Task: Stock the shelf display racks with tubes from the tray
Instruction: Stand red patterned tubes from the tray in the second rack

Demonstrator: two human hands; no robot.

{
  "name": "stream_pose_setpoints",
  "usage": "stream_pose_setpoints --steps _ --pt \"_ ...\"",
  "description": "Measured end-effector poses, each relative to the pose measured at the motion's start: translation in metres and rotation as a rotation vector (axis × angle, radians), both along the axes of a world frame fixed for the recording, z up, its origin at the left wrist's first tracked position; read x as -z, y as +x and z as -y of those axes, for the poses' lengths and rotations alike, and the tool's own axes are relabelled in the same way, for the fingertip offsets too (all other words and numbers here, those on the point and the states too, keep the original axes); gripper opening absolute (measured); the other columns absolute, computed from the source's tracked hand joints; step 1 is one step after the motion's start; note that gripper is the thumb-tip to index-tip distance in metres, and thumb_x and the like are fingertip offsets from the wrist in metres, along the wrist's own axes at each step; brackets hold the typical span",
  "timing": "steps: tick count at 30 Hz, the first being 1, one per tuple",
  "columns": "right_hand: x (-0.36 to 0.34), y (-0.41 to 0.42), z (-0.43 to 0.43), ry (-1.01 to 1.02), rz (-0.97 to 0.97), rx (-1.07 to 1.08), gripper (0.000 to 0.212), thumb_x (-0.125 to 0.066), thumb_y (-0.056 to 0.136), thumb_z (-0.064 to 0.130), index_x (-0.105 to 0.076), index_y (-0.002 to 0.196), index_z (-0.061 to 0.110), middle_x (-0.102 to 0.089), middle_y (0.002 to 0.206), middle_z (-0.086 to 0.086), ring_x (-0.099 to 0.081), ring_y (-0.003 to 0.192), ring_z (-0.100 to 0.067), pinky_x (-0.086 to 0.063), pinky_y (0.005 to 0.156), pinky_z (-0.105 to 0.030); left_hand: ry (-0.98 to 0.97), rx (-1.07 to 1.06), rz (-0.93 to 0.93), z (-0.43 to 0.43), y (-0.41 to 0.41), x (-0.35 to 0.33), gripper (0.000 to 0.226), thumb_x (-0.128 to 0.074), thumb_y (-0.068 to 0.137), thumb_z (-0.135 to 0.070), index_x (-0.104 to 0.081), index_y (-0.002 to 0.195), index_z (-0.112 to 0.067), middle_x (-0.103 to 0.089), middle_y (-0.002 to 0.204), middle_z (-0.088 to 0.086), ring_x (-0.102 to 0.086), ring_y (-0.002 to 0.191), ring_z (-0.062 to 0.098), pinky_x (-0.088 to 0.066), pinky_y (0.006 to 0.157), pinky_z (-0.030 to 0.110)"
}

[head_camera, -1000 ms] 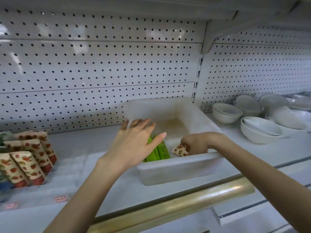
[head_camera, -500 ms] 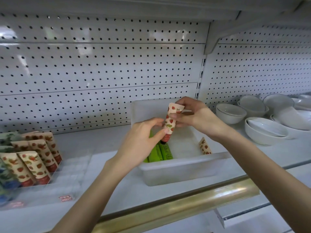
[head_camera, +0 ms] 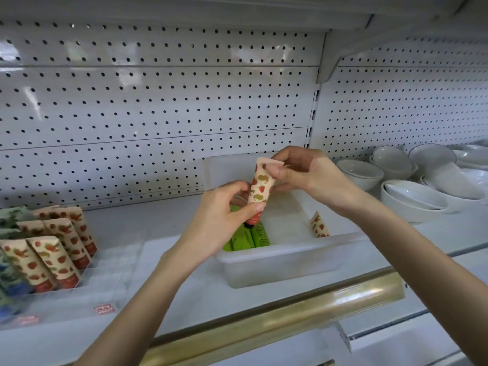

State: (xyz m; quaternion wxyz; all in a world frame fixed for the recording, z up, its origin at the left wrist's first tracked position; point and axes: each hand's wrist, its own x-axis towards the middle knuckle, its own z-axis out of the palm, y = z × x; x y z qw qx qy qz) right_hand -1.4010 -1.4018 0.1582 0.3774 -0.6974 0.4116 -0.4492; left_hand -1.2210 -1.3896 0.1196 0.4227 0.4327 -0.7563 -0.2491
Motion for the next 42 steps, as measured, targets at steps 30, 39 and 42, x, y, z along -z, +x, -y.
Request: stream_pose_setpoints --steps 30,39,42 --pt "0.064 -0.043 0.041 0.514 -1.284 -0.016 0.042 -0.059 0.088 0.017 -0.043 0.127 0.016 -0.053 0.124 -0.002 -0.051 0.096 -0.016 -0.047 0.081 -0.026 0.001 -0.041 -0.114 -0.011 0.038 0.003 0.017 -0.071 0.079 -0.021 -0.062 0.094 -0.023 -0.066 0.091 -0.018 -0.061 0.083 -0.006 -0.046 0.071 0.007" --pt "0.035 -0.020 0.030 0.211 -0.280 0.126 0.021 -0.058 0.090 0.006 -0.055 0.111 0.006 -0.061 0.090 0.000 -0.061 0.083 -0.016 -0.056 0.067 -0.019 0.000 -0.056 -0.242 -0.018 0.066 -0.006 0.024 -0.069 0.079 -0.035 -0.064 0.099 -0.021 -0.070 0.092 -0.011 -0.065 0.086 0.004 -0.052 0.085 0.033" --pt "0.015 0.002 0.023 0.150 -0.047 0.104 0.012 -0.052 0.093 0.007 -0.057 0.104 0.005 -0.061 0.097 -0.005 -0.063 0.091 -0.019 -0.059 0.076 -0.030 -0.003 -0.066 -0.261 -0.026 0.079 -0.014 0.028 -0.065 0.077 -0.037 -0.064 0.099 -0.021 -0.070 0.092 -0.011 -0.065 0.086 0.004 -0.053 0.085 0.034"
